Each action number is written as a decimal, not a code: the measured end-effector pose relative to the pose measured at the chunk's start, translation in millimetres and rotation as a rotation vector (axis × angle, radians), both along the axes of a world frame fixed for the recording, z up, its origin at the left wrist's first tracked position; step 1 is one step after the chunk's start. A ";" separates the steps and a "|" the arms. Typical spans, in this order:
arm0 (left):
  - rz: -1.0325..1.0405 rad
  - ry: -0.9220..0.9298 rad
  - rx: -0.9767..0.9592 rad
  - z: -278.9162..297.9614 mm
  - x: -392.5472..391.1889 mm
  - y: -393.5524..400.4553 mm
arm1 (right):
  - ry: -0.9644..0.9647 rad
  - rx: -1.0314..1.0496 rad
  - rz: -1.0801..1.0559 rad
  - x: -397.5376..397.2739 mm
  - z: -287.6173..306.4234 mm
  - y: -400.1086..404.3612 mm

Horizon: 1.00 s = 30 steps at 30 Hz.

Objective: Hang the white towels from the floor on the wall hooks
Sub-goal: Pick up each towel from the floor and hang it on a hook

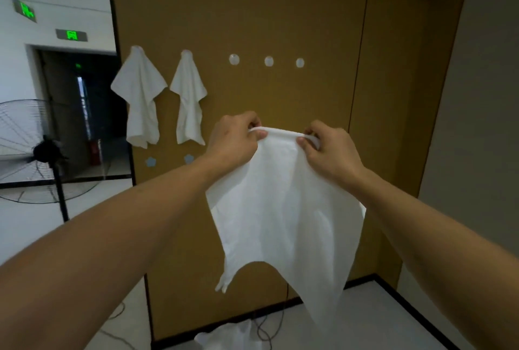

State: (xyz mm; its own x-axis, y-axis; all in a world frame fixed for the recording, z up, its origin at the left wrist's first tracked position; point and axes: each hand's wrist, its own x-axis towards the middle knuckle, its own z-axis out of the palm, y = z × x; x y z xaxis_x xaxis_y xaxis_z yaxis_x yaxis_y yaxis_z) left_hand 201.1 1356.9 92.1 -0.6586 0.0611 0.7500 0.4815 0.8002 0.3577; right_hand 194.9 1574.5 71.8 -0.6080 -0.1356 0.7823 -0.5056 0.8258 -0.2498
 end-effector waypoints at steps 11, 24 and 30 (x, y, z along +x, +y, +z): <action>0.164 0.121 0.070 28.7 -182.5 7.4 | 0.059 0.036 0.288 -218.0 36.6 10.8; 0.169 0.268 -0.080 86.7 -346.3 -37.9 | 0.568 0.249 0.345 -410.6 96.5 -31.4; 0.281 0.338 -0.473 113.1 -435.8 -94.6 | 0.624 0.281 0.272 -504.6 126.0 -81.4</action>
